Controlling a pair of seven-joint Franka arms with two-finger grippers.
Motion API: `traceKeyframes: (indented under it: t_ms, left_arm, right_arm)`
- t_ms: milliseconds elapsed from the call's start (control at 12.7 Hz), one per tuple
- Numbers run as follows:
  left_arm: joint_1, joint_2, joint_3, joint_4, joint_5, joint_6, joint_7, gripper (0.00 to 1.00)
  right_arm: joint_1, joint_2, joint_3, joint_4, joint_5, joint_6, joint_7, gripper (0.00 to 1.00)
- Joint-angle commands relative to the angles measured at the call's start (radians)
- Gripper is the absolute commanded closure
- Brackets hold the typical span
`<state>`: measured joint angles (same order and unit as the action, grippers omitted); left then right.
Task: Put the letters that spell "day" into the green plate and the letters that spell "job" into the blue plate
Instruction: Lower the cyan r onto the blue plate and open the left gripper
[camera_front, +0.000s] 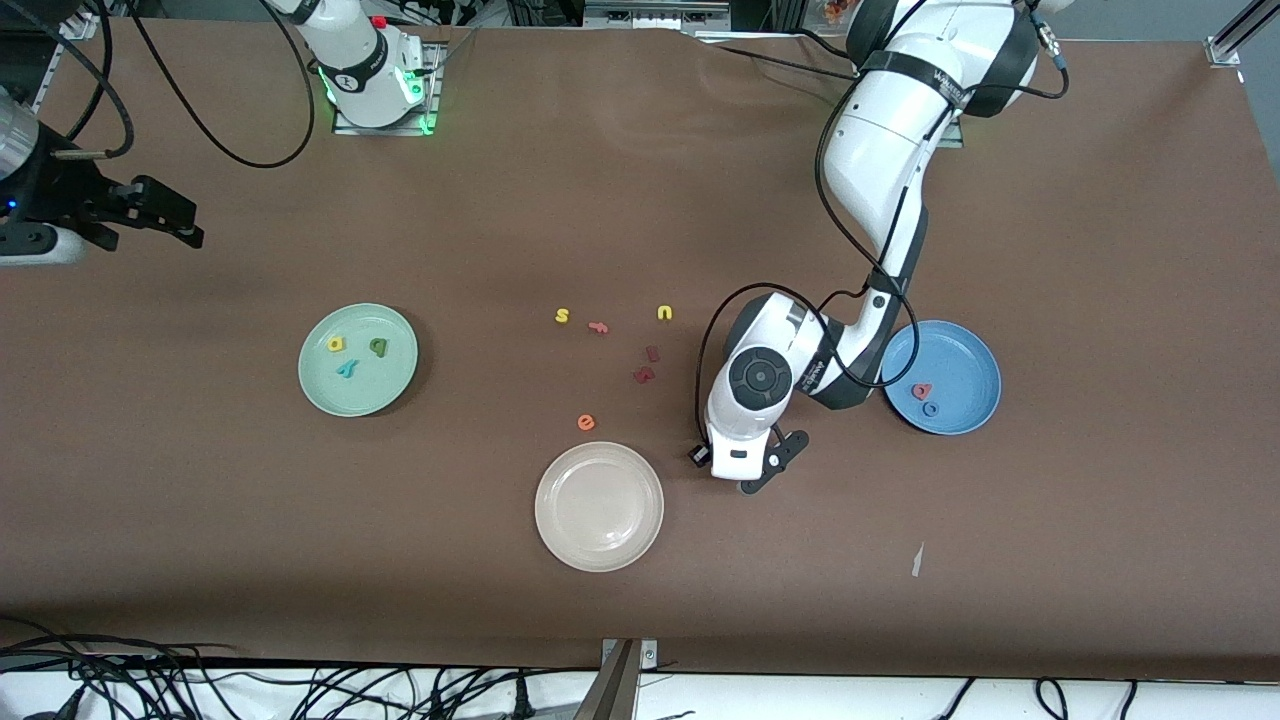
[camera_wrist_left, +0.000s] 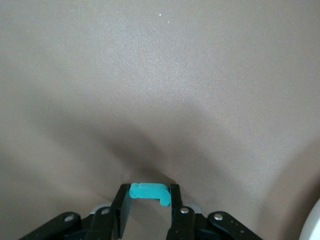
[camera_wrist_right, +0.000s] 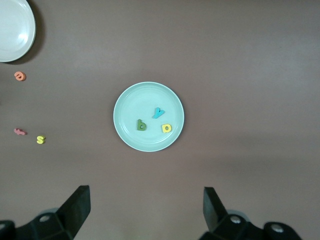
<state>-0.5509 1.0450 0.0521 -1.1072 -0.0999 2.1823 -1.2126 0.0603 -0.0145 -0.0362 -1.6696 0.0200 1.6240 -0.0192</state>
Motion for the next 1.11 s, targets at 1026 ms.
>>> traceKeyframes:
  t_ms: [1026]
  left_arm:
    - [0.239,-0.569,0.006,-0.737,0.06,0.015,0.753,0.76]
  right_arm:
    - [-0.002,-0.01,-0.004,-0.012,-0.031,0.034,0.007,0.0]
